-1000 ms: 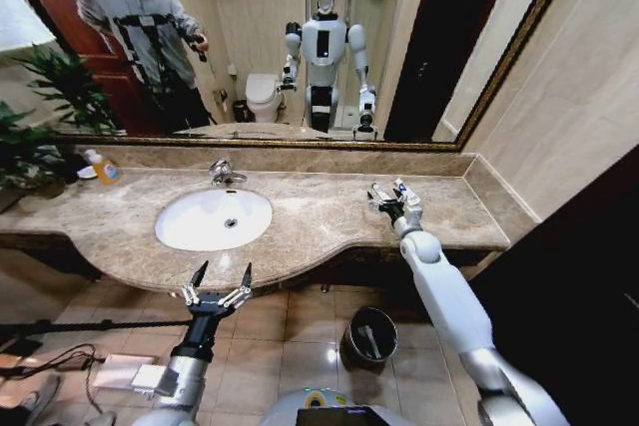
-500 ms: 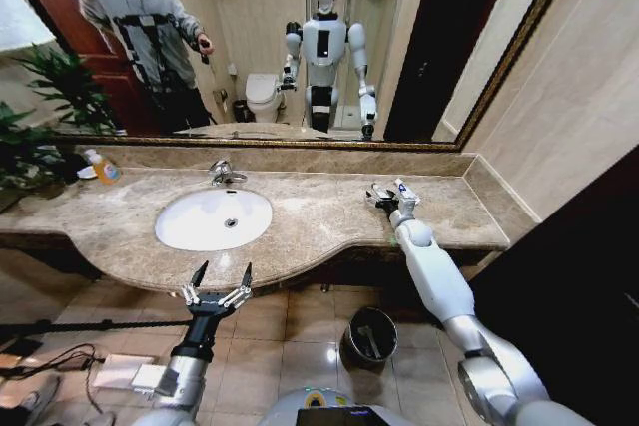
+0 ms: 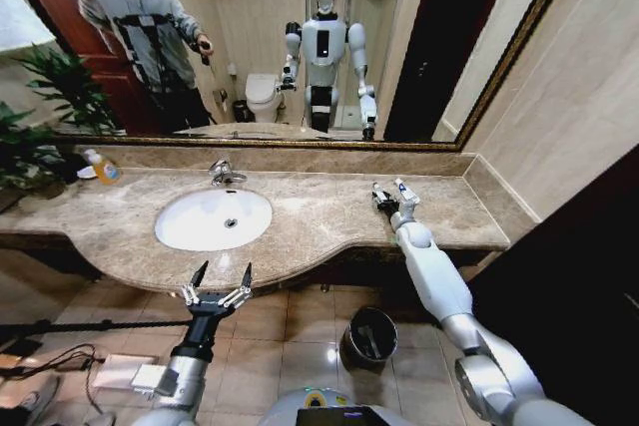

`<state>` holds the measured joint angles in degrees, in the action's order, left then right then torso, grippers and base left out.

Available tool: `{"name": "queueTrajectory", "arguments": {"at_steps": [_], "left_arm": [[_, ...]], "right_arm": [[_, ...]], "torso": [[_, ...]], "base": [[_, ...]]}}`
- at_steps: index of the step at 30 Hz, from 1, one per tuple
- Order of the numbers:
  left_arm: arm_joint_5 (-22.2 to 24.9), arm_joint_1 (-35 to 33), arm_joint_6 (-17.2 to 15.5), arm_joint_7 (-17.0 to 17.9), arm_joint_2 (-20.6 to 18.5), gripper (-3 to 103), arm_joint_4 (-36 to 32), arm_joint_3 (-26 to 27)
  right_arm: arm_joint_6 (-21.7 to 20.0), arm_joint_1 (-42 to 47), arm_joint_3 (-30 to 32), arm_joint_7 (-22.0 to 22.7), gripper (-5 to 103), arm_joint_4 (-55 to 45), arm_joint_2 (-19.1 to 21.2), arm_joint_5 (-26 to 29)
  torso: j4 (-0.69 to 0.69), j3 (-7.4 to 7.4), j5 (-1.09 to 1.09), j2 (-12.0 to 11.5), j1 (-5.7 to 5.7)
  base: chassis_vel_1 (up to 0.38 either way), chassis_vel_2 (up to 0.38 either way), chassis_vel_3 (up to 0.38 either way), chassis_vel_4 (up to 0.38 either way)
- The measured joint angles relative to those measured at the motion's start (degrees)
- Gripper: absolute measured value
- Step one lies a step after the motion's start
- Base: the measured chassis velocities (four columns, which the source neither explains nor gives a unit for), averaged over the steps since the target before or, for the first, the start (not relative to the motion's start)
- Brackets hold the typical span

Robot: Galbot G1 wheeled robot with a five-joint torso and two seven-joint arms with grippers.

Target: Pick up the trash from the sink and place it in the trash bin.

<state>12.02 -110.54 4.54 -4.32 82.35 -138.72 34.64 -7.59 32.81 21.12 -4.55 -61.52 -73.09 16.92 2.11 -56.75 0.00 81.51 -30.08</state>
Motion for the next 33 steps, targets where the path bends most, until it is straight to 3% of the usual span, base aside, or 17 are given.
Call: {"name": "queueTrajectory", "arguments": {"at_steps": [5,8,19,25,33], "left_arm": [[0.0,0.0,0.0,0.0,0.0,100,0.0,0.0],[0.0,0.0,0.0,0.0,0.0,100,0.0,0.0],[0.0,0.0,0.0,0.0,0.0,100,0.0,0.0],[0.0,0.0,0.0,-0.01,-0.01,100,0.0,0.0],[0.0,0.0,0.0,0.0,0.0,100,0.0,0.0]], "right_arm": [[0.28,0.02,0.35,0.15,10,-0.01,-0.26,-0.13],[0.56,0.24,0.67,0.34,4,-0.3,-0.32,-0.09],[0.71,4.29,2.08,0.93,3,-8.08,1.51,3.29],[2.67,15.51,5.01,1.28,3,-21.88,3.42,7.4],[3.71,26.68,7.33,1.75,3,-34.84,5.32,8.12]], "torso": [[0.0,0.01,-0.01,0.01,0.01],[0.01,0.01,0.0,0.0,0.01],[0.01,0.0,0.0,0.0,0.0],[0.0,0.0,0.01,0.0,0.0],[0.0,0.01,-0.01,0.0,0.01]], "base": [[0.0,0.0,0.0,0.0],[0.0,0.0,0.0,0.0],[0.0,0.0,0.0,0.0],[0.0,0.0,0.0,0.0],[0.0,0.0,0.0,0.0]]}}
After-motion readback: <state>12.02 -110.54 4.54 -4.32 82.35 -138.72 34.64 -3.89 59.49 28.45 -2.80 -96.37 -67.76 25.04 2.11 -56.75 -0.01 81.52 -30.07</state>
